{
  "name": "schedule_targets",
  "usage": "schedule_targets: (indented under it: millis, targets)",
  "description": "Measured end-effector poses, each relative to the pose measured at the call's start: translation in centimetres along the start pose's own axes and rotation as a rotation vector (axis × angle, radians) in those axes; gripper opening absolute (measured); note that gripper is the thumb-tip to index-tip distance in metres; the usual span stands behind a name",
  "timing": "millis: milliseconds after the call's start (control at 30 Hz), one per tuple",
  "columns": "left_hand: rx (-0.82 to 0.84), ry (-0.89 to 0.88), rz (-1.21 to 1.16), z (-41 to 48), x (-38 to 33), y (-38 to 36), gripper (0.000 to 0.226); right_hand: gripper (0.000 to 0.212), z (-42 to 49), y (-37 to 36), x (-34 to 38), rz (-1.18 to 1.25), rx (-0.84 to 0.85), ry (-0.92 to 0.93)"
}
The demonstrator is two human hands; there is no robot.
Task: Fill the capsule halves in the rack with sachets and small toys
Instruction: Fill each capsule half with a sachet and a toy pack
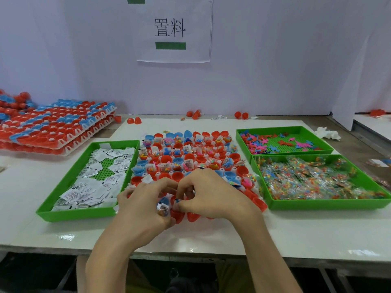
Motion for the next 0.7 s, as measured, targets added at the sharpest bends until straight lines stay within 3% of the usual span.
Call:
schedule_targets:
  millis: [533,700]
  targets:
    - [0.002,0.014,-0.046,0.14,0.51,-0.68,0.038,0.012,-0.11,0.0,0.49,-0.038,-0.023,-0.012]
    - [0.03,0.012,-0.09,-0.24,0.27,-0.04,0.045,0.011,-0.31,0.17,0.42,-0.023,-0.031,-0.026]
Point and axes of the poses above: each hand's wrist, its own z-axis towards the middle knuckle, its own y-axis out of the back of the hand, x = y × z, the point moved 7 cm from there along z, towards the middle knuckle, and after that the axes turned 2 degrees about z, right-handed, at the moved point
